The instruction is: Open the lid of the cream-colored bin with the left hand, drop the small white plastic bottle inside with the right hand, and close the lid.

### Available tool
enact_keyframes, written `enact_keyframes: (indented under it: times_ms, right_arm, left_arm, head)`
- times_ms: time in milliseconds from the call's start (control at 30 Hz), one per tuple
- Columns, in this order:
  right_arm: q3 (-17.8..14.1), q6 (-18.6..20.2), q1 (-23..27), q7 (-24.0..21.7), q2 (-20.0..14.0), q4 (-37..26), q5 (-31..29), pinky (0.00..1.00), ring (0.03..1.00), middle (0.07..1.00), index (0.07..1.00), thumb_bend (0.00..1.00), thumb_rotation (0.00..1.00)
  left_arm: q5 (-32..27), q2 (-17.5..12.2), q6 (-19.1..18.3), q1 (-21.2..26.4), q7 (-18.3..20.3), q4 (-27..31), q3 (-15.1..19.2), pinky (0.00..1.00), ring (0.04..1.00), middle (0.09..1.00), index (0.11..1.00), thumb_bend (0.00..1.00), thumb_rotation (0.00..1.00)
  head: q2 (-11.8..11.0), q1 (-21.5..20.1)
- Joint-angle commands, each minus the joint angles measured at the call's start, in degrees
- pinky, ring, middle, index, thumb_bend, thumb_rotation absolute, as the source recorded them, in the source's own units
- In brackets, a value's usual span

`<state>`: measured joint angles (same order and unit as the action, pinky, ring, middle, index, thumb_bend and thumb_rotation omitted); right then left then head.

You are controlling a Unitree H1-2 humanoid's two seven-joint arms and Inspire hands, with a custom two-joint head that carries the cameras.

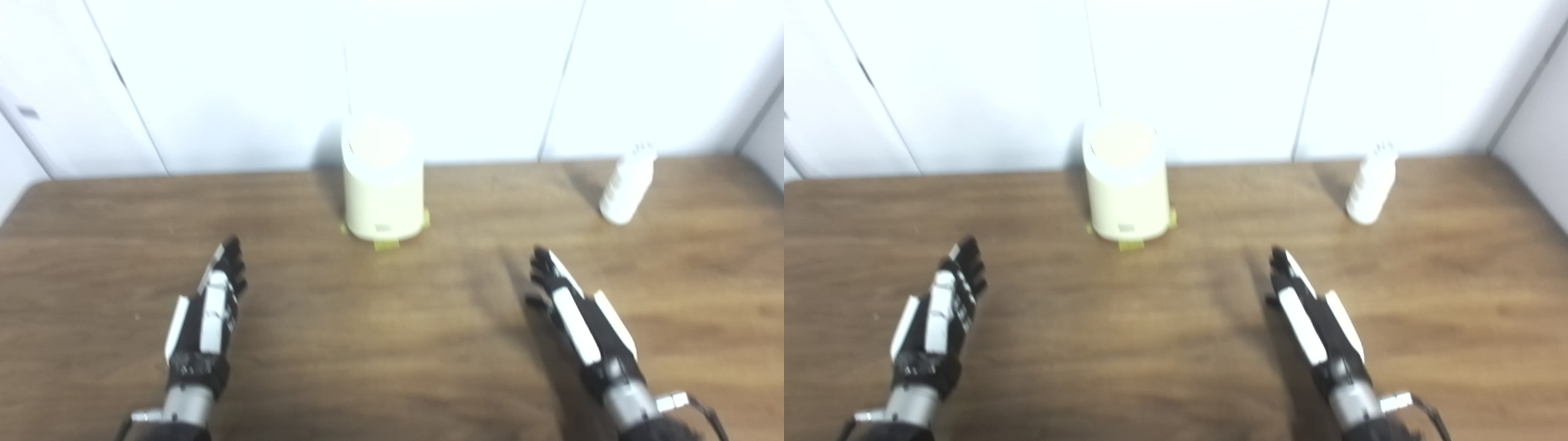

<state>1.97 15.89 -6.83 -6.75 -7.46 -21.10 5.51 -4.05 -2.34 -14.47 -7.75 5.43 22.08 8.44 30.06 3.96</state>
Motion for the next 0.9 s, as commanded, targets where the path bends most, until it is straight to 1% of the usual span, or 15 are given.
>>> enact_keyframes:
  times_ms: [0,100,133,200,267,400,433,500,567,633,767,800,833,867]
  right_arm:
    - [-1.06,-6.61,0.21,2.11,1.89,-0.76,-1.62,0.85,0.953,0.964,0.973,0.54,1.0]
    - [-1.22,-8.63,0.11,2.22,2.02,1.04,-1.97,0.85,0.952,0.964,0.976,0.53,1.0]
    - [-1.31,-9.44,0.12,2.26,2.12,1.83,-2.21,0.85,0.953,0.966,0.979,0.51,1.0]
    - [-1.4,-10.48,0.14,2.4,2.23,3.12,-2.32,0.86,0.953,0.968,0.981,0.5,1.0]
    - [-1.43,-11.4,0.2,2.65,2.25,4.4,-2.26,0.87,0.953,0.967,0.978,0.51,1.0]
    - [-1.4,-12.47,0.58,3.46,2.44,7.03,-2.93,0.89,0.956,0.965,0.972,0.52,1.0]
    - [-1.34,-12.86,0.73,3.56,2.4,7.72,-3.19,0.89,0.955,0.964,0.971,0.52,1.0]
    - [-1.11,-13.84,1.03,3.71,2.1,8.86,-3.28,0.9,0.962,0.968,0.976,0.52,1.0]
    - [-0.91,-14.53,1.31,3.8,1.82,9.65,-3.43,0.89,0.963,0.97,0.974,0.51,1.0]
    - [-0.79,-14.87,1.47,3.83,1.65,10.13,-3.81,0.89,0.964,0.972,0.976,0.5,1.0]
    - [-0.58,-15.38,1.6,4.15,1.38,10.69,-3.85,0.89,0.962,0.974,0.979,0.49,1.0]
    - [-0.46,-15.63,1.64,4.31,1.3,10.88,-3.5,0.89,0.962,0.973,0.978,0.49,1.0]
    - [-0.36,-15.75,1.69,4.43,1.24,11.02,-3.25,0.87,0.956,0.969,0.975,0.49,1.0]
    - [-0.27,-15.65,1.73,4.53,1.21,11.03,-3.12,0.87,0.953,0.968,0.973,0.49,1.0]
  left_arm:
    - [0.49,0.87,4.42,-12.39,0.16,0.35,-1.37,1.0,1.0,1.0,1.0,0.39,1.0]
    - [0.41,0.99,5.24,-12.19,0.08,-0.72,-1.56,1.0,1.0,1.0,1.0,0.37,1.0]
    - [0.36,1.01,5.71,-12.04,0.06,-1.28,-1.59,1.0,1.0,1.0,1.0,0.36,0.99]
    - [0.26,1.17,6.19,-11.8,-0.12,-1.95,-1.57,1.0,1.0,1.0,1.0,0.36,0.98]
    - [0.29,1.2,6.8,-11.53,-0.25,-2.62,-1.61,1.0,1.0,1.0,1.0,0.37,0.95]
    - [0.87,0.81,8.0,-10.69,-0.33,-4.18,-1.87,1.0,1.0,1.0,1.0,0.35,0.93]
    - [1.14,0.76,8.16,-10.34,-0.47,-4.52,-1.94,1.0,1.0,1.0,1.0,0.34,0.93]
    - [1.88,0.76,8.03,-9.52,-0.91,-4.64,-2.12,1.0,0.996,1.0,1.0,0.33,0.91]
    - [3.85,0.75,7.72,-8.5,-1.87,-4.1,-2.46,0.97,0.971,0.982,1.0,0.36,0.83]
    - [5.94,0.94,6.83,-7.17,-3.02,-2.9,-2.69,0.93,0.933,0.95,0.98,0.4,0.67]
    - [6.64,0.96,3.27,-3.1,-4.11,0.5,-2.68,0.84,0.886,0.907,0.956,0.48,0.43]
    - [6.97,0.75,2.28,-1.97,-4.23,1.26,-2.73,0.82,0.875,0.897,0.947,0.52,0.39]
    - [7.44,0.4,1.27,-0.71,-4.26,2.1,-2.82,0.81,0.866,0.886,0.937,0.57,0.37]
    - [7.95,0.04,0.19,0.64,-4.29,3.09,-2.95,0.83,0.868,0.883,0.932,0.61,0.35]
  head:
    - [-1.38,0.15]
    - [-3.29,0.36]
    - [-4.23,0.47]
    - [-5.15,0.55]
    - [-6.23,0.59]
    - [-8.56,0.67]
    - [-9.05,0.78]
    - [-9.25,0.9]
    - [-9.55,1.03]
    - [-9.69,1.17]
    - [-9.74,1.21]
    - [-9.75,1.06]
    - [-9.7,0.96]
    - [-9.7,0.96]
